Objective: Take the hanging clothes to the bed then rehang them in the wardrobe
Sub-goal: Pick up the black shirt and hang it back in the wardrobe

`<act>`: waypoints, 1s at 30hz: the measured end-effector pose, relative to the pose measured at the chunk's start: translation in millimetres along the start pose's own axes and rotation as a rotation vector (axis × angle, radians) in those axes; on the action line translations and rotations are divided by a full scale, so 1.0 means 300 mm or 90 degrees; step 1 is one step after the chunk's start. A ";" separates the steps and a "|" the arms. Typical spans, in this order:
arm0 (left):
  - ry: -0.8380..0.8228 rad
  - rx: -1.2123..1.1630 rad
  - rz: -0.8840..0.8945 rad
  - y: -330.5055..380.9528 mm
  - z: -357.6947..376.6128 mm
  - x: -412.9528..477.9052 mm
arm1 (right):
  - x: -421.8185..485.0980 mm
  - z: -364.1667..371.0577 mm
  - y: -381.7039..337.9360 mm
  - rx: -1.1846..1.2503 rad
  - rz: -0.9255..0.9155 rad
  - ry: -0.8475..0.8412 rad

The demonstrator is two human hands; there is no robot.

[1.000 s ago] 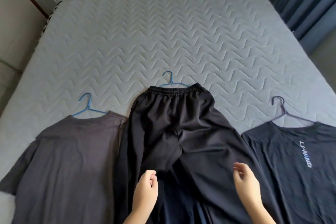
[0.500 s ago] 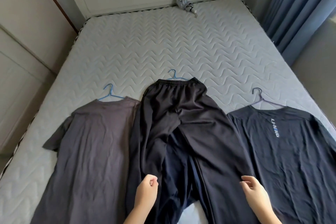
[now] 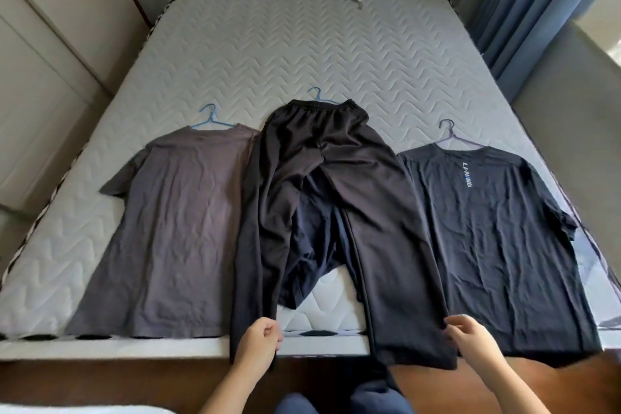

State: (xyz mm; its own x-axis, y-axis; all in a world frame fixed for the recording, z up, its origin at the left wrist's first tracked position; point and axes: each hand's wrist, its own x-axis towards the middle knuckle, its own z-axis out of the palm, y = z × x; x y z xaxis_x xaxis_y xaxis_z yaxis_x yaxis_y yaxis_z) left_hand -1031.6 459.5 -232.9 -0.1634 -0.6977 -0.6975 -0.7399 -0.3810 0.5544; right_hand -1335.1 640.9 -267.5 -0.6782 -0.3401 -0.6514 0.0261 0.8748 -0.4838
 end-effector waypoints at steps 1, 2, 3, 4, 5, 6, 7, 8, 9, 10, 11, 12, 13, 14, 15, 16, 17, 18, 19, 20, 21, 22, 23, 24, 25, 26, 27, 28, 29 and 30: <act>-0.017 0.007 0.016 -0.024 0.010 -0.019 | -0.033 -0.009 0.037 0.020 0.012 0.021; -0.037 0.015 0.033 -0.053 0.021 -0.030 | -0.079 -0.013 0.075 0.044 0.023 0.040; -0.062 0.036 0.045 -0.073 0.026 -0.045 | -0.146 -0.015 0.100 0.074 0.033 0.055; -0.084 0.054 0.055 -0.089 0.031 -0.053 | -0.217 -0.011 0.123 0.112 0.041 0.068; -0.096 0.064 0.060 -0.108 0.034 -0.055 | -0.284 -0.001 0.149 0.151 0.053 0.077; -0.103 0.060 0.059 -0.129 0.039 -0.058 | -0.338 0.011 0.182 0.183 0.064 0.078; -0.104 0.050 0.050 -0.148 0.044 -0.065 | -0.380 0.027 0.218 0.207 0.079 0.070; -0.101 0.037 0.037 -0.171 0.052 -0.073 | -0.415 0.046 0.259 0.221 0.098 0.059; -0.095 0.021 0.021 -0.191 0.060 -0.092 | -0.445 0.065 0.305 0.226 0.120 0.050; -0.092 0.010 0.000 -0.212 0.072 -0.115 | -0.471 0.083 0.355 0.231 0.142 0.047; -0.094 0.003 -0.023 -0.229 0.089 -0.140 | -0.494 0.097 0.405 0.240 0.162 0.052; -0.102 -0.002 -0.044 -0.243 0.109 -0.167 | -0.518 0.103 0.452 0.255 0.179 0.061; -0.120 -0.003 -0.064 -0.254 0.136 -0.192 | -0.538 0.103 0.499 0.271 0.197 0.070; -0.139 0.003 -0.080 -0.260 0.169 -0.212 | -0.560 0.099 0.541 0.291 0.213 0.075; -0.157 0.020 -0.089 -0.260 0.201 -0.233 | -0.578 0.094 0.583 0.309 0.226 0.081; -0.173 0.042 -0.090 -0.254 0.237 -0.254 | -0.593 0.087 0.628 0.323 0.235 0.088; -0.181 0.065 -0.084 -0.241 0.272 -0.274 | -0.603 0.078 0.674 0.333 0.244 0.096; -0.188 0.087 -0.070 -0.223 0.309 -0.296 | -0.615 0.064 0.714 0.347 0.253 0.105; -0.193 0.109 -0.055 -0.200 0.351 -0.319 | -0.629 0.044 0.747 0.361 0.263 0.110; -0.197 0.127 -0.040 -0.177 0.399 -0.340 | -0.641 0.020 0.781 0.374 0.272 0.114; -0.202 0.146 -0.024 -0.151 0.451 -0.362 | -0.649 -0.009 0.814 0.387 0.280 0.121; -0.208 0.164 -0.009 -0.125 0.507 -0.382 | -0.653 -0.043 0.846 0.397 0.281 0.130; -0.214 0.176 0.003 -0.103 0.557 -0.397 | -0.654 -0.070 0.869 0.399 0.280 0.133; -0.222 0.185 0.014 -0.076 0.621 -0.421 | -0.653 -0.109 0.897 0.397 0.280 0.136; -0.230 0.189 0.023 -0.048 0.694 -0.448 | -0.649 -0.153 0.926 0.395 0.280 0.143; -0.239 0.190 0.033 -0.025 0.756 -0.475 | -0.642 -0.189 0.945 0.394 0.275 0.145; -0.249 0.189 0.042 -0.003 0.819 -0.503 | -0.629 -0.226 0.960 0.400 0.267 0.143; -0.260 0.192 0.055 0.022 0.880 -0.531 | -0.611 -0.264 0.969 0.408 0.257 0.139; -0.272 0.202 0.071 0.045 0.935 -0.555 | -0.586 -0.301 0.976 0.417 0.249 0.137; -0.285 0.216 0.090 0.067 0.983 -0.572 | -0.558 -0.334 0.980 0.425 0.240 0.136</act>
State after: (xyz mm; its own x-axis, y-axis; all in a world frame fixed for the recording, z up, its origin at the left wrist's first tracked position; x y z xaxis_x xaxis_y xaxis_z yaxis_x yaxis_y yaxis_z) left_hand -1210.9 750.5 -235.8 -0.4818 -0.3751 -0.7919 -0.8465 -0.0346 0.5313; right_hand -1287.5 989.6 -242.1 -0.6601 0.0710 -0.7479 0.6713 0.5026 -0.5448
